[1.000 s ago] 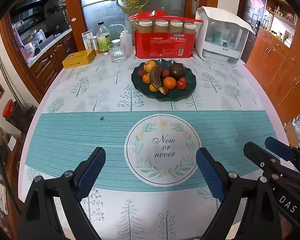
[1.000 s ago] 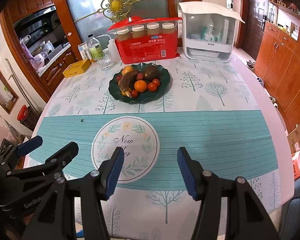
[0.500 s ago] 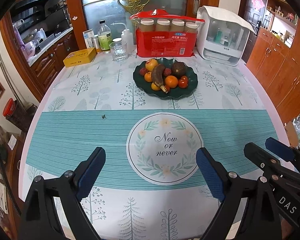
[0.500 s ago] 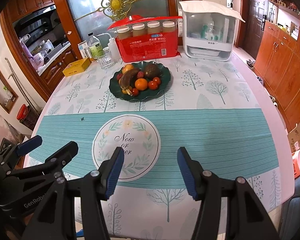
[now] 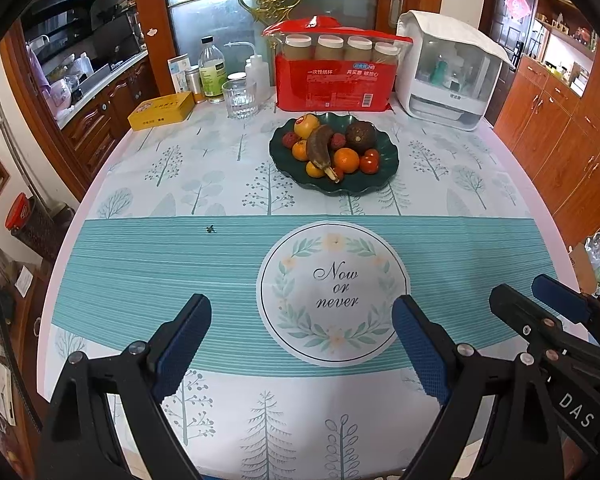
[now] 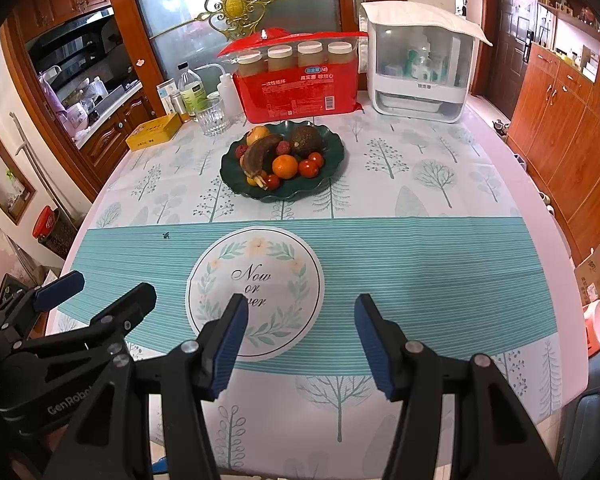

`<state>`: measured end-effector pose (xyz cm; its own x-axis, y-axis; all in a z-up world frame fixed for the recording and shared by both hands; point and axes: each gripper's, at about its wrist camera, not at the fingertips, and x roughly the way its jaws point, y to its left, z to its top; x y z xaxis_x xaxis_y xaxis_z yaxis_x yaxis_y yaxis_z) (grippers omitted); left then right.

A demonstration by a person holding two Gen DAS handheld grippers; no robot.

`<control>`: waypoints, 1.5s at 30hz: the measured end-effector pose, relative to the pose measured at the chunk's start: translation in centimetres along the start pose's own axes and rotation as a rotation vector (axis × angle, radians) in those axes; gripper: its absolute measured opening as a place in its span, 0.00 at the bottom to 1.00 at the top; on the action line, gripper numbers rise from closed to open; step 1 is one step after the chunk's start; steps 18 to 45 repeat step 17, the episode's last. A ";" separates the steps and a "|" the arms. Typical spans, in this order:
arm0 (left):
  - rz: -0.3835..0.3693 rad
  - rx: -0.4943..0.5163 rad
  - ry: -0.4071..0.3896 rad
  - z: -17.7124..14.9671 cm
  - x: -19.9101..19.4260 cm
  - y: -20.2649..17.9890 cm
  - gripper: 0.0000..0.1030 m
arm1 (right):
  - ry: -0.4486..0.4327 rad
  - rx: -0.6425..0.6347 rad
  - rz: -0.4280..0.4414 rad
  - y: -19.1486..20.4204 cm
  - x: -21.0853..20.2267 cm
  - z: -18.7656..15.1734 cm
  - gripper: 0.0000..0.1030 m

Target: Organize fruits

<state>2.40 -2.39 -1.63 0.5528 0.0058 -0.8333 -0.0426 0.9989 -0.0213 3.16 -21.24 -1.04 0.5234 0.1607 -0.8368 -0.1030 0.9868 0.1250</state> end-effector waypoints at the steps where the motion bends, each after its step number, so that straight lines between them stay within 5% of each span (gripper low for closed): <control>1: 0.000 -0.002 0.001 -0.2 0.0 0.2 0.89 | 0.001 0.000 0.000 0.0 0.0 0.1 0.54; 45: 0.001 -0.011 0.016 -0.6 0.2 0.4 0.89 | 0.003 -0.003 0.001 0.4 0.0 -0.3 0.54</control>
